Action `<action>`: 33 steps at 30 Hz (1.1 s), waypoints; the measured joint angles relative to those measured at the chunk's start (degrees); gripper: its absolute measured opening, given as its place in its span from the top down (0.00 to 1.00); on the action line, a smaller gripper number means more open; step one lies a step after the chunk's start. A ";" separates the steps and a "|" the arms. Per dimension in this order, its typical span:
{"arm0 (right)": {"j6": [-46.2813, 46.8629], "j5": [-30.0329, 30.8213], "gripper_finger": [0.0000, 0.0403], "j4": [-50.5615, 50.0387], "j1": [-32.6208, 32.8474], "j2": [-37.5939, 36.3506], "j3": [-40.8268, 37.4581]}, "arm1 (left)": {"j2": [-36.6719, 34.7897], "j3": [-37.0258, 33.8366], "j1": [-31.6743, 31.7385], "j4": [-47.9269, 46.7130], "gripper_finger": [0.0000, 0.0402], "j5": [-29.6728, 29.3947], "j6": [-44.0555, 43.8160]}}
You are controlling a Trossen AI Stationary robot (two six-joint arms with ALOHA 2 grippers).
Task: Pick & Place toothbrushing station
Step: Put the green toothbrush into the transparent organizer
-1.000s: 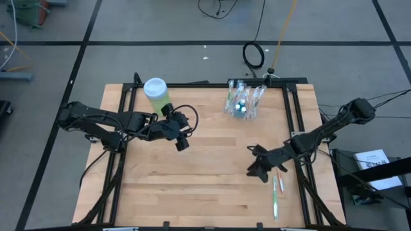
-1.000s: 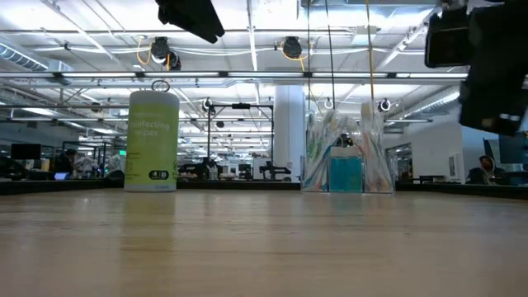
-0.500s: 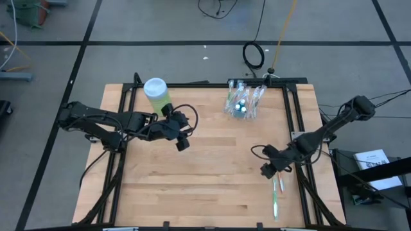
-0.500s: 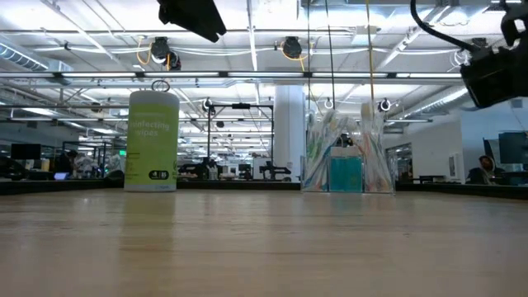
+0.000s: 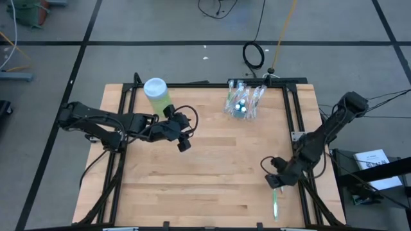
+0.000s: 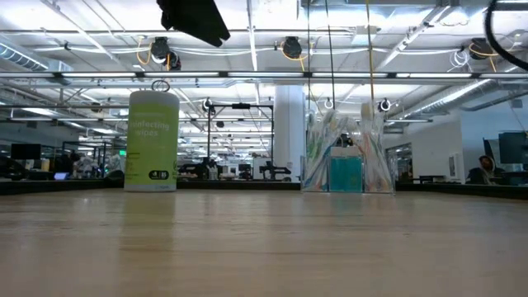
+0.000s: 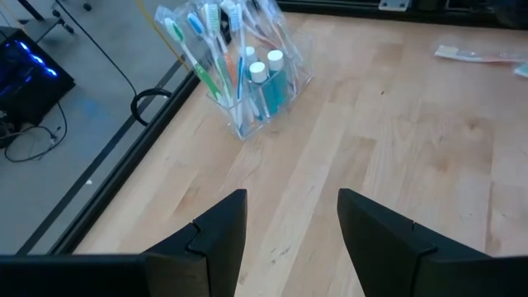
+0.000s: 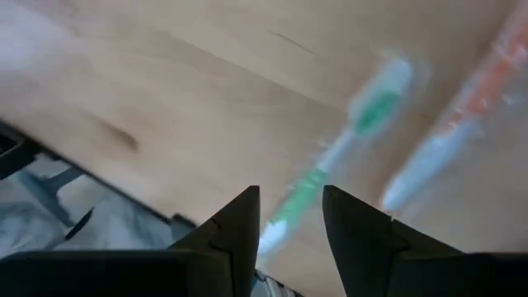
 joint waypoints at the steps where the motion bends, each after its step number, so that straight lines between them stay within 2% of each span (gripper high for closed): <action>1: 1.85 -0.02 0.69 0.10 0.98 0.65 0.00 | 0.00 -0.51 0.00 0.58 0.51 -0.02 0.06; 9: 7.97 0.28 0.69 -1.35 4.23 6.88 0.05 | 0.00 -3.78 0.00 4.08 0.51 0.05 1.01; 16: 4.78 3.34 0.69 -1.35 3.34 11.01 0.26 | 0.00 -3.96 0.00 4.55 0.51 0.48 0.99; 23: -0.17 2.84 0.69 -1.89 3.06 12.86 0.26 | 0.00 -3.96 0.00 4.57 0.51 0.52 0.74; 33: -2.43 3.26 0.71 -4.12 2.32 13.53 0.13 | 0.00 -3.96 0.00 4.55 0.51 0.52 0.73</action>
